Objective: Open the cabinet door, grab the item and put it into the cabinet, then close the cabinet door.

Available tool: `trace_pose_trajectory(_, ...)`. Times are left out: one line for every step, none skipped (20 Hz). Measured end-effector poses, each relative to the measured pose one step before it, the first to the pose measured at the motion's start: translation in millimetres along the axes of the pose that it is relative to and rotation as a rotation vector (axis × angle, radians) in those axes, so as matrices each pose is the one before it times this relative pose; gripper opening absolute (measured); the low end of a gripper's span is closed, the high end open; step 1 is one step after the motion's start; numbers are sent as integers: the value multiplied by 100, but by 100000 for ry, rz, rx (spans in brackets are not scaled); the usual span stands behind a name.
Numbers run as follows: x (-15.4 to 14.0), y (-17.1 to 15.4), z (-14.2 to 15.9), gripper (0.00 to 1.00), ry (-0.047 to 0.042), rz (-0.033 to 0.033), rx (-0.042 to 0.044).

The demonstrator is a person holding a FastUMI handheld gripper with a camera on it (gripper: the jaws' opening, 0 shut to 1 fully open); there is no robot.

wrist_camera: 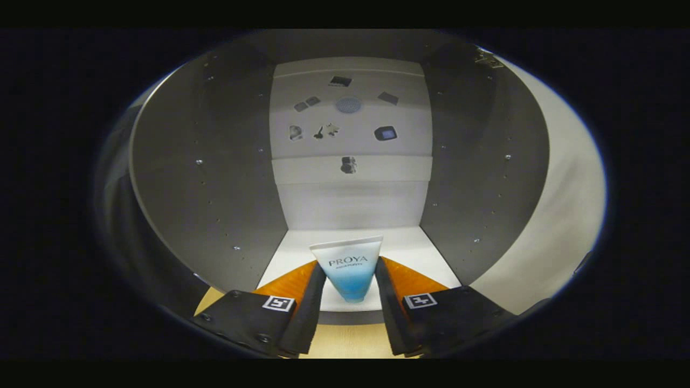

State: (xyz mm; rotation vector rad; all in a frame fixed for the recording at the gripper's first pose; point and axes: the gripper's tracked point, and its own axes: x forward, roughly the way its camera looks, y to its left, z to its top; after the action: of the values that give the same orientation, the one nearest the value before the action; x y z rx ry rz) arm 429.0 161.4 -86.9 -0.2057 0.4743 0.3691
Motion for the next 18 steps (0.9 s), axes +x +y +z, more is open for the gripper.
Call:
trace_pose_trajectory(764, -255, -400, 60, 1740, 29, 831)
trace_pose_trajectory(620, -180, -403, 60, 1859, -89, 829)
trace_pose_trajectory(605, -89, -304, 60, 1131, 197, 489)
trace_pose_trajectory(499, -92, -293, 60, 1016, -103, -135)
trace_pose_trajectory(550, -53, -378, 60, 1202, -179, -565)
trace_pose_trajectory(453, 41, -418, 60, 1386, 235, -191)
trace_pose_trajectory(450, 65, -423, 60, 1114, 412, 289)
trace_pose_trajectory(368, 43, -330, 60, 893, 246, 404)
trace_pose_trajectory(421, -18, -354, 60, 594, -25, 536)
trace_pose_trajectory(199, -69, -381, 60, 890, -118, 299)
trace_pose_trajectory(219, 91, 174, 60, -1806, 63, -42)
trace_pose_trajectory(-9, 57, 41, 61, -36, -523, -107)
trace_pose_trajectory(-109, 124, -33, 61, -111, 105, -346)
trace_pose_trajectory(-98, 90, -45, 61, -25, 109, 48)
trace_pose_trajectory(-76, 62, 229, 63, -941, -406, -99)
trace_pose_trajectory(-240, -33, 95, 64, -718, -989, -226)
trace_pose_trajectory(-296, 46, 197, 65, -1007, -361, -87)
trace_pose_trajectory(-371, -125, 197, 70, -1105, -781, -145)
